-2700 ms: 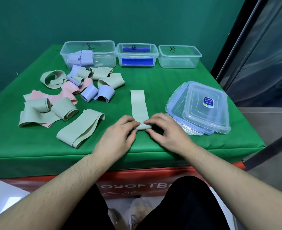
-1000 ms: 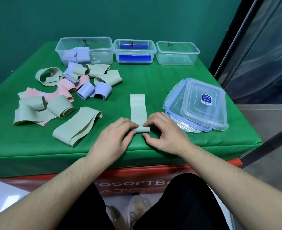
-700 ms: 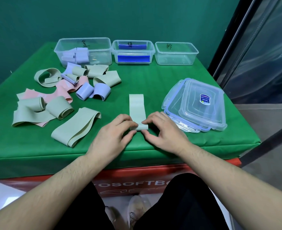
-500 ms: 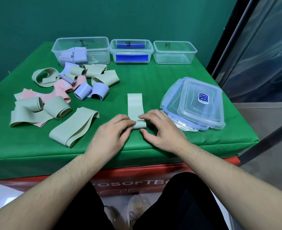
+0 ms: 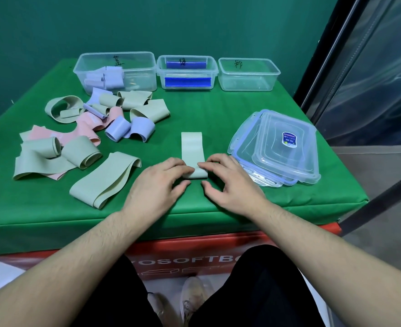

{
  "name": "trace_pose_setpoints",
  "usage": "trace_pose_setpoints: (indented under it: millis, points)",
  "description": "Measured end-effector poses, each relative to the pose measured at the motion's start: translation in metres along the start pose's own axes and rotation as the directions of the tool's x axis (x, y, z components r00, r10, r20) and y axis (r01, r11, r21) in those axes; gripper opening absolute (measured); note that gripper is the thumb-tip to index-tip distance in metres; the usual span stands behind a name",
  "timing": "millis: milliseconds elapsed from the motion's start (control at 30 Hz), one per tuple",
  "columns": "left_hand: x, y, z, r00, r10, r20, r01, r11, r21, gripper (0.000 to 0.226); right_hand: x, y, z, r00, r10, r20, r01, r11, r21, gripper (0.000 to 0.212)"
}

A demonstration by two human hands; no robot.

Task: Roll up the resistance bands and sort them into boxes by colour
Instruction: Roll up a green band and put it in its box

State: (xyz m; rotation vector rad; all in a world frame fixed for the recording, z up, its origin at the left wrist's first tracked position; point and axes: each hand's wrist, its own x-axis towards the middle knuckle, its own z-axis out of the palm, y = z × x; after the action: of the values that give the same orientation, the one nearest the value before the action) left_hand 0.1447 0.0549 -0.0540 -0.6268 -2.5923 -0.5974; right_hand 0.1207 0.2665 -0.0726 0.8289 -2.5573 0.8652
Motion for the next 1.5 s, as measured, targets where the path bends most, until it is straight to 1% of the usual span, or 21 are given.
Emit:
trace_pose_setpoints:
  millis: [100,300,433,533,733,833,933,1033,1133,1200,1333,1500]
  points:
    - [0.005,-0.002,-0.001,1.0,-0.009,0.018,0.009,1.0,0.008,0.025,0.0,-0.001,-0.002,1.0,-0.015,0.004,0.015,1.0,0.015,0.045]
    - [0.011,-0.004,0.004,0.998,-0.057,0.017,0.057,0.997,-0.043,0.023,0.002,0.0,-0.003,1.0,-0.022,-0.017,0.023,0.998,0.065,0.03]
    - [0.002,-0.001,0.004,1.0,-0.018,-0.02,0.017,0.999,-0.031,0.022,0.001,0.001,-0.002,0.997,-0.059,-0.048,0.062,0.996,0.066,0.026]
    - [-0.007,0.004,0.002,0.999,0.001,-0.04,-0.004,0.998,-0.068,0.019,-0.001,0.0,-0.002,0.992,-0.1,-0.078,0.103,0.994,0.041,0.022]
    - [-0.018,0.007,0.001,0.999,-0.003,-0.041,-0.002,0.992,-0.127,0.017,-0.005,-0.004,-0.005,0.985,-0.165,-0.051,0.166,0.986,0.02,0.026]
    - [-0.019,0.007,0.001,1.0,0.003,-0.03,-0.007,0.991,-0.131,0.017,-0.006,-0.004,-0.005,0.988,-0.154,-0.017,0.154,0.988,0.015,0.028]
    - [-0.02,0.007,0.001,1.0,-0.006,-0.023,0.003,0.99,-0.142,0.019,-0.005,-0.004,-0.006,0.99,-0.14,0.002,0.14,0.99,0.021,0.025]
    - [-0.018,0.005,0.002,1.0,-0.014,0.003,0.014,0.986,-0.168,0.019,-0.005,-0.004,-0.005,0.992,-0.126,0.005,0.126,0.991,0.033,0.02]
    - [-0.018,0.003,0.002,1.0,-0.029,0.012,0.031,0.976,-0.213,0.026,-0.004,-0.003,-0.004,0.994,-0.109,-0.011,0.11,0.993,0.037,0.019]
    - [-0.018,0.003,0.002,1.0,-0.021,0.016,0.024,0.981,-0.192,0.029,-0.003,-0.003,-0.003,0.994,-0.106,-0.028,0.107,0.994,0.031,0.019]
    - [-0.014,0.002,0.004,1.0,-0.005,0.017,0.008,0.989,-0.15,0.025,-0.003,-0.003,-0.003,0.994,-0.098,-0.045,0.099,0.995,0.021,0.023]
    - [-0.01,0.001,0.0,0.997,-0.006,0.073,0.014,0.994,-0.112,0.028,-0.003,-0.004,-0.003,0.994,-0.098,-0.045,0.098,0.995,0.001,0.03]
